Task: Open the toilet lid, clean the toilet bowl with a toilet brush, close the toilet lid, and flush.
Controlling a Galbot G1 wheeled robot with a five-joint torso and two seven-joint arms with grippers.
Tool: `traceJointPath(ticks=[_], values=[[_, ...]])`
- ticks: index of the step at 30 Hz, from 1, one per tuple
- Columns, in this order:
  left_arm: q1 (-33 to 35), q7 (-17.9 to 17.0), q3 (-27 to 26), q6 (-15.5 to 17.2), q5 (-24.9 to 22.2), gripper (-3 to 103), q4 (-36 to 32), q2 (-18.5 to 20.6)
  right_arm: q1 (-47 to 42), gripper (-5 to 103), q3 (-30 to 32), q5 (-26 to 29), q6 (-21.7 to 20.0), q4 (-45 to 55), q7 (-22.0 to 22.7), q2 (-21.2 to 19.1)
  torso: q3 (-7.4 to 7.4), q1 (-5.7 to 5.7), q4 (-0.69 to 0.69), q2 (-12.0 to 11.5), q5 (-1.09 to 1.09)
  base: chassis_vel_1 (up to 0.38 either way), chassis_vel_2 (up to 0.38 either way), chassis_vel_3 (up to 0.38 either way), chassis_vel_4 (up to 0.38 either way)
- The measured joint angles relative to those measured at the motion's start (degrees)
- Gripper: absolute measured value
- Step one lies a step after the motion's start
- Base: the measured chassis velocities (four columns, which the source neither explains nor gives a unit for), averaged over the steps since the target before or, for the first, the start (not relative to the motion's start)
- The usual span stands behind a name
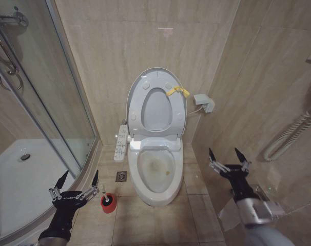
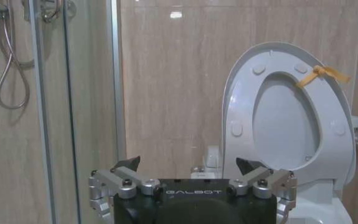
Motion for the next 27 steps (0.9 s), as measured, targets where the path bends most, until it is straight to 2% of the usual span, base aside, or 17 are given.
traceJointPath(ticks=[3,8,27], values=[[0.0,0.0,0.0,0.0,0.0,100,0.0,0.0,-1.48,100,-1.98,0.89,-0.21,0.46,-2.36,0.01,0.0,0.0,0.05,0.0,0.0,0.0,0.0,0.0,0.0],[0.0,0.0,0.0,0.0,0.0,100,0.0,0.0,-3.84,100,-2.28,1.6,-0.13,1.27,-3.97,-0.43,0.0,0.01,0.03,0.0,0.0,0.0,0.0,0.0,0.0],[0.0,0.0,0.0,0.0,0.0,100,0.0,0.0,-5.6,100,-3.36,0.14,-0.08,4.74,-2.55,2.45,0.0,0.01,0.03,0.0,0.01,0.0,0.0,0.0,0.0]])
